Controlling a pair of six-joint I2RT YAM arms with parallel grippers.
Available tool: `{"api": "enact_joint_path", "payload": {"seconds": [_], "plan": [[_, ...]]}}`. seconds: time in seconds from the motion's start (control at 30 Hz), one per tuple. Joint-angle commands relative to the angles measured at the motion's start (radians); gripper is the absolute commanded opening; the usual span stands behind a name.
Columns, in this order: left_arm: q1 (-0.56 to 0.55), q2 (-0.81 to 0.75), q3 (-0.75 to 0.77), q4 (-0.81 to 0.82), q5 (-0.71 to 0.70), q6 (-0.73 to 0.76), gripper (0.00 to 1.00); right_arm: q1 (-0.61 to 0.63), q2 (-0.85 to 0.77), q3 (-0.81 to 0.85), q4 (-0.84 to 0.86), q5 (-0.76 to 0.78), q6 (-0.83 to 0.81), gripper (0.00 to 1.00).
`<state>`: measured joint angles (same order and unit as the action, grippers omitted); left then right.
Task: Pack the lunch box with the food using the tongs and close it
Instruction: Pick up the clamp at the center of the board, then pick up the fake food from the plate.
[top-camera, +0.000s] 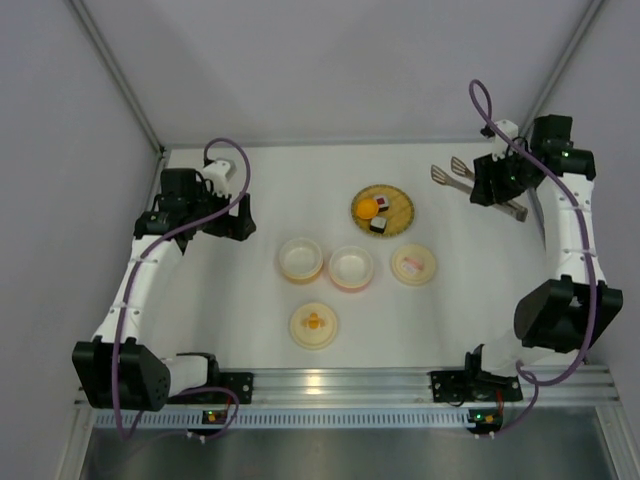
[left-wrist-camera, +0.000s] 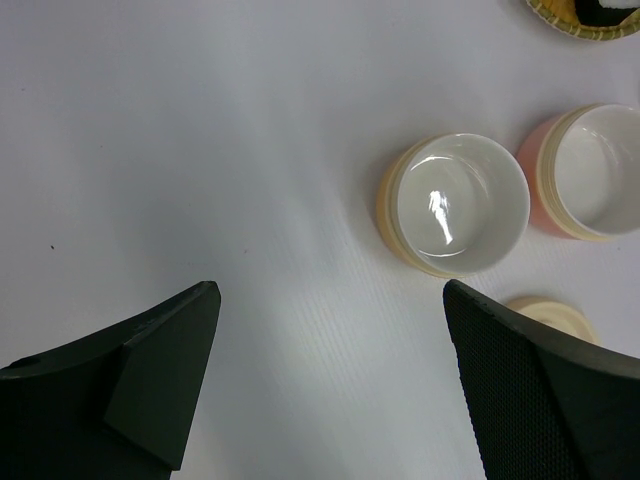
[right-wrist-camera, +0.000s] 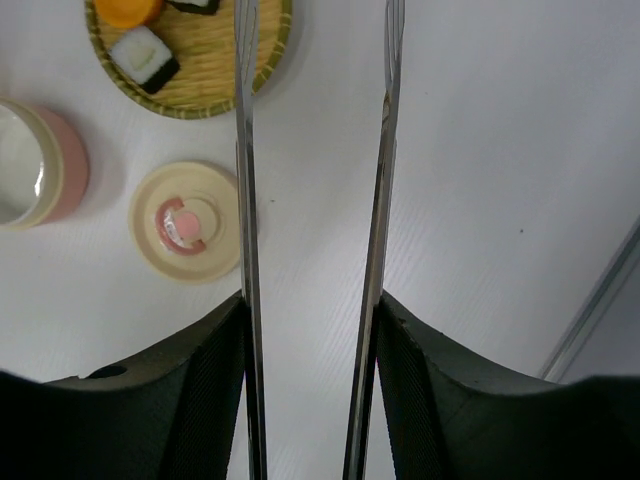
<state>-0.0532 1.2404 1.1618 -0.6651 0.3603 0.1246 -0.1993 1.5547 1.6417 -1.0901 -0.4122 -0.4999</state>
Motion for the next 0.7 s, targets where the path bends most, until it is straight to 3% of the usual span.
{"api": "enact_joint_path", "payload": {"seconds": [0.0,0.33,0.67], "plan": [[0.006,-0.027,0.042,0.002,0.031,-0.011,0.98,0.058,-0.021,0.056,-0.054,-0.115,0.046,0.50],[0.004,-0.018,0.055,-0.010,0.034,-0.008,0.98,0.225,0.103,0.116,0.012,-0.224,0.224,0.42],[0.004,-0.016,0.044,-0.010,0.034,-0.008,0.98,0.278,0.228,0.168,0.027,-0.209,0.288,0.38]]}}
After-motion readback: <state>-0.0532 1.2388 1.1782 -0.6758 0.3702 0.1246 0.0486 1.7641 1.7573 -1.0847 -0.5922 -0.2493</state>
